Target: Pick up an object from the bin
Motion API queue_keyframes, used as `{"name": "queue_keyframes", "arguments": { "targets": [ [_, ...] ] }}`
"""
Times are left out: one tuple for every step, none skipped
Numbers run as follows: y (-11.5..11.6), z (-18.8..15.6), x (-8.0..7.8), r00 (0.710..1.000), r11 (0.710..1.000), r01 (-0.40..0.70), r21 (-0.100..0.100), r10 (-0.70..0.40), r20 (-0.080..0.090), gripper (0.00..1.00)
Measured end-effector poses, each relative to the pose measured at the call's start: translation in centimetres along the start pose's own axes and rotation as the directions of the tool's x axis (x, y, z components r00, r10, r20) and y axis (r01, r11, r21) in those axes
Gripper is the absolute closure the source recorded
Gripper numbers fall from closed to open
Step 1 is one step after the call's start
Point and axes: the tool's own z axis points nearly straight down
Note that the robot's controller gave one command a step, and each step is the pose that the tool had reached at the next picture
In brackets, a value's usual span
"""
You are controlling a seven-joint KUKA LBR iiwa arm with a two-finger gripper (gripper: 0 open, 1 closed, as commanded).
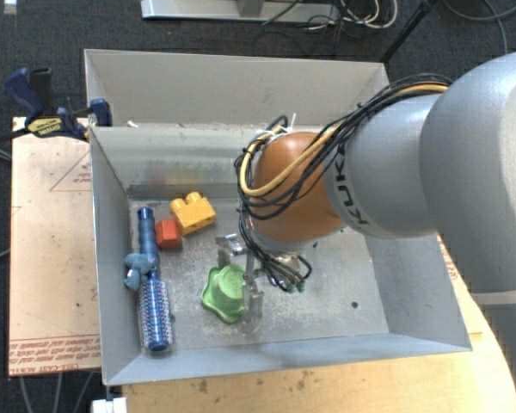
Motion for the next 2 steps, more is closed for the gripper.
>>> {"name": "queue_keyframes", "arguments": {
  "targets": [
    [3.30,2.36,2.05,0.940,0.940,0.340,-0.002,-0.340,0.006,0.00],
    [3.21,2.33,2.05,0.941,0.941,0.339,-0.002,-0.339,0.005,1.00]
  ]
}}
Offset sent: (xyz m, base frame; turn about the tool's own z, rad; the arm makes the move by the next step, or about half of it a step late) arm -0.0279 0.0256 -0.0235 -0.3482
